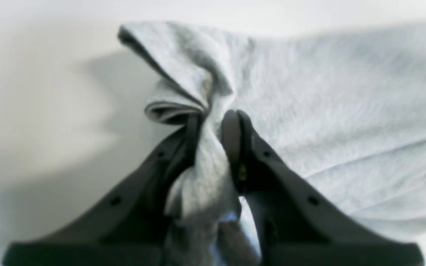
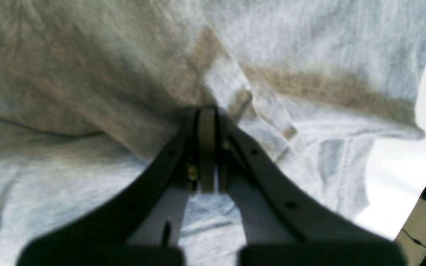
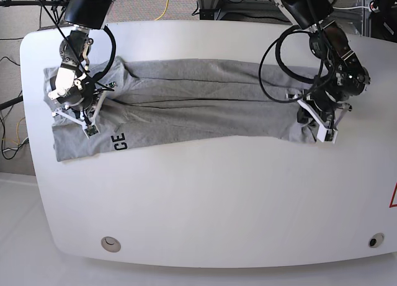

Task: Fold the T-shirt properly
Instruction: 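Lift the grasped shirt end with the left gripper toward the right gripper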

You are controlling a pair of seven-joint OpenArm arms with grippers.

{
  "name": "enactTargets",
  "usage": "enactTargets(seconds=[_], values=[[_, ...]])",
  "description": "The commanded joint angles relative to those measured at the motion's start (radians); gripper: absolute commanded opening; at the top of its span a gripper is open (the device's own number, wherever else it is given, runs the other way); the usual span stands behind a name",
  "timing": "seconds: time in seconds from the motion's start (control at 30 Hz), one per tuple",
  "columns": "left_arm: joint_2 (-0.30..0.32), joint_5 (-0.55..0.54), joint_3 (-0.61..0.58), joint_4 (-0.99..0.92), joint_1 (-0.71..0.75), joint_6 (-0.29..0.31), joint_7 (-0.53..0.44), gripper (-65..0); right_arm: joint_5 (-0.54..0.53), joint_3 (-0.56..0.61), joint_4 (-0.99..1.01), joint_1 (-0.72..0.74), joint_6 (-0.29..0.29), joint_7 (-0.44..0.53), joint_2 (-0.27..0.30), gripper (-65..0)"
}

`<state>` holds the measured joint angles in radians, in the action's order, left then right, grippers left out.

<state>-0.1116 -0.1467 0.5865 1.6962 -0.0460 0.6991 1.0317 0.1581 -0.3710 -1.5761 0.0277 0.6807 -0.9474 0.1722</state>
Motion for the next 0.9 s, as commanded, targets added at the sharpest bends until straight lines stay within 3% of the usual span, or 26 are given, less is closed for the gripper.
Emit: enactTargets(seconds=[0.0, 0.23, 0.53, 0.87], values=[[-0.018, -0.020, -0.004, 0.049, -0.036, -0.001, 0.017, -64.7, 0.008, -0.003, -0.017, 0.021, -0.002, 0.006, 0.014, -65.0], [-0.045, -0.034, -0.006, 0.069, -0.107, -0.001, 0.104, -64.7, 0.008, -0.003, -0.017, 0.022, -0.002, 0.006, 0.014, -65.0], [-0.045, -0.055, -0.093, 0.064, -0.130, -0.001, 0.117, -64.7, 0.008, -0.003, -0.017, 0.024, -0.002, 0.006, 0.014, -65.0], [-0.045, -0.276, -0.251, 0.061, -0.116, -0.001, 0.071, -64.7, 0.008, -0.003, -0.017, 0.024, -0.002, 0.006, 0.013, -65.0]])
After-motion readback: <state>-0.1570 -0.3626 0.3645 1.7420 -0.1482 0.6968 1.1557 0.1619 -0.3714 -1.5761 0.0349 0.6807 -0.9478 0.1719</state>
